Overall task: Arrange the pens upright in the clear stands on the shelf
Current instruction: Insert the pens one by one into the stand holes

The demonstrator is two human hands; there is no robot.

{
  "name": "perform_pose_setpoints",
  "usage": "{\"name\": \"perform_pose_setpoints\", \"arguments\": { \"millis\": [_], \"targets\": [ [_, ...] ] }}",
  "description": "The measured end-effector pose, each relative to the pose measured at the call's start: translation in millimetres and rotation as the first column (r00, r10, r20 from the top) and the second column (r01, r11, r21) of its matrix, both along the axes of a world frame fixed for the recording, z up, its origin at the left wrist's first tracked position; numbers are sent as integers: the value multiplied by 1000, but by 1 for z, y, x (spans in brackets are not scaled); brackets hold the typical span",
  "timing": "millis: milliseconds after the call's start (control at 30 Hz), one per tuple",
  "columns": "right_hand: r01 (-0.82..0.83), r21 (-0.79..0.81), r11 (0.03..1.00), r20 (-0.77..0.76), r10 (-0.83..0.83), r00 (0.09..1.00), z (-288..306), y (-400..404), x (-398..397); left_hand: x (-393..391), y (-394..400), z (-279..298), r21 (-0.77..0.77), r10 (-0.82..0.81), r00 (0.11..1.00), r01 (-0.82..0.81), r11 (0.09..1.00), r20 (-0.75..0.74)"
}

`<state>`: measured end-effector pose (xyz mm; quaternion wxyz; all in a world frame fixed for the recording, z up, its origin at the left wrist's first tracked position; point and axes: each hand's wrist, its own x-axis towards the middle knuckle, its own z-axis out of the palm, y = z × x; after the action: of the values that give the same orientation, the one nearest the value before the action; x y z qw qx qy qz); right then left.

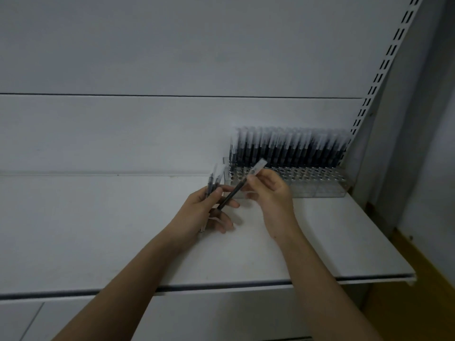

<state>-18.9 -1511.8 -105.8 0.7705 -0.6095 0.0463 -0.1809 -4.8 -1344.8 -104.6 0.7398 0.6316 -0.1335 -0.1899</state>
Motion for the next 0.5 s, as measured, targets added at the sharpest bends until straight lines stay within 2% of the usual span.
{"name": "perform_pose_setpoints", "arguments": {
  "millis": [67, 133, 200, 300, 500],
  "targets": [
    [71, 70, 995, 32, -74, 997, 8, -8, 6, 0, -1, 1, -29, 44, 998, -45, 999, -35],
    [134, 53, 990, 71, -138, 988, 20, -15, 12, 1, 1, 0, 12, 93, 996, -93, 996, -18],
    [187, -19, 982, 119, -184, 976, 34, -20, 18, 4, 2, -1, 57, 130, 992, -130, 990, 7],
    [257, -164, 952, 199, -223, 954, 50, -23, 28, 6, 1, -1, 28, 139, 990, -138, 990, -35],
    [302, -439, 846, 269, -197, 943, 62, -24, 45, 7, 1, -2, 7, 151, 987, -151, 989, -49]
  ]
}}
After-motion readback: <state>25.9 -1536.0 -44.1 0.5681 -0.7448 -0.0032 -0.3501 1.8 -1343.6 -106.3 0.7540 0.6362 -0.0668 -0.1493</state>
